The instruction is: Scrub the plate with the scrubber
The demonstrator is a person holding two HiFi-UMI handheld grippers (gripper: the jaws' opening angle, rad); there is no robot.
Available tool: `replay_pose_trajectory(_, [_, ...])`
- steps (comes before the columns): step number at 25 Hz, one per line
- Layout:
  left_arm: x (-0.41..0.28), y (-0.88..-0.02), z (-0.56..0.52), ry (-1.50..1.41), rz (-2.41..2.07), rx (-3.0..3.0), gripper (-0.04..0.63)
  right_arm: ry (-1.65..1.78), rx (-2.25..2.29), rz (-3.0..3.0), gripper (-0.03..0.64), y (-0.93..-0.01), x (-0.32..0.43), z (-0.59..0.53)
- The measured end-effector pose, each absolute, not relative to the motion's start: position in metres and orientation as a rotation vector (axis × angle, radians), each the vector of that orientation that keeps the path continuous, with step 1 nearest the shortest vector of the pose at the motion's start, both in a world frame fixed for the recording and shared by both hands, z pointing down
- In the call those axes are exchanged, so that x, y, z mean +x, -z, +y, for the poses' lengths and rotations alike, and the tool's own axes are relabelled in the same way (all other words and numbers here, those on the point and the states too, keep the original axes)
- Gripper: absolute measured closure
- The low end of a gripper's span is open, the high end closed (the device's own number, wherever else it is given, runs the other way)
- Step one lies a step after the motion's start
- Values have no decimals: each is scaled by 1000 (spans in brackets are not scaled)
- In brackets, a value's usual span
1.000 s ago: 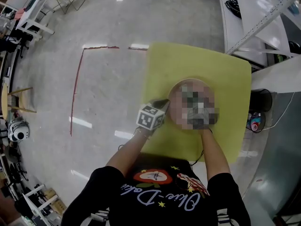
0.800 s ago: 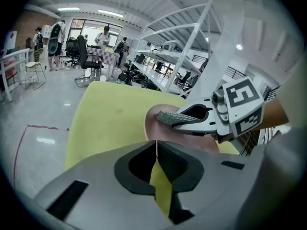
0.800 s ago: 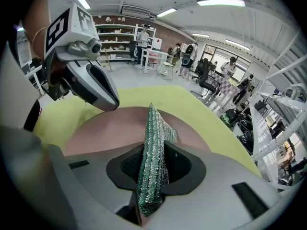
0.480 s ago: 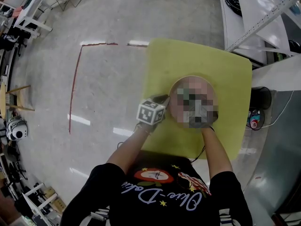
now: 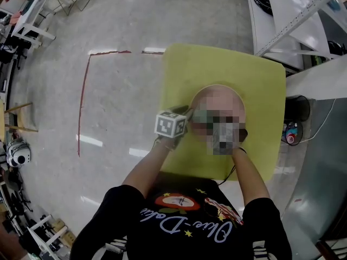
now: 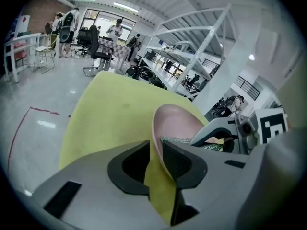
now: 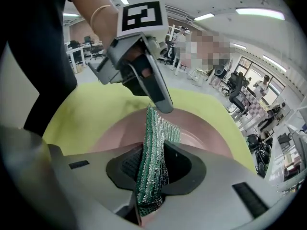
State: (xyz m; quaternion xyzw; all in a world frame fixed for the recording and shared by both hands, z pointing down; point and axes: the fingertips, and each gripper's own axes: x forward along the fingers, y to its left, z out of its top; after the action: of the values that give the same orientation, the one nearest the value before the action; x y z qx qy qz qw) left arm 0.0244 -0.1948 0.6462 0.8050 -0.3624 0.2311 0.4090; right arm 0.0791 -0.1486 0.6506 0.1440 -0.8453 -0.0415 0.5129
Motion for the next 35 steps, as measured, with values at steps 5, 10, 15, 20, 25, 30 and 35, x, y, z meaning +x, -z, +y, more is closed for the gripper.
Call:
replay_pose_trajectory(5, [29, -649, -197, -606, -916, 2022, 546, 111, 259, -2057, 548, -650, 76, -131])
replay_pose_trajectory(10, [30, -651, -198, -622, -963, 1996, 555, 105, 182, -2083, 546, -649, 77, -113])
replay_pose_trajectory(15, [30, -649, -197, -649, -991, 2015, 558, 92, 145, -2130, 546, -644, 76, -96])
replay_pose_trajectory(20, [33, -650, -197, -666, -992, 2018, 557, 123, 214, -2172, 548, -626, 86, -115])
replay_pose_trajectory(25, [35, -651, -199, -674, -988, 2027, 557, 155, 450, -2140, 551, -611, 115, -178])
replay_pose_trajectory(30, [37, -649, -200, -701, -973, 2049, 553, 157, 556, -2048, 551, -619, 139, -219])
replay_pose_trajectory(35, [37, -651, -201, -706, -974, 2055, 551, 156, 532, -2026, 551, -634, 139, -227])
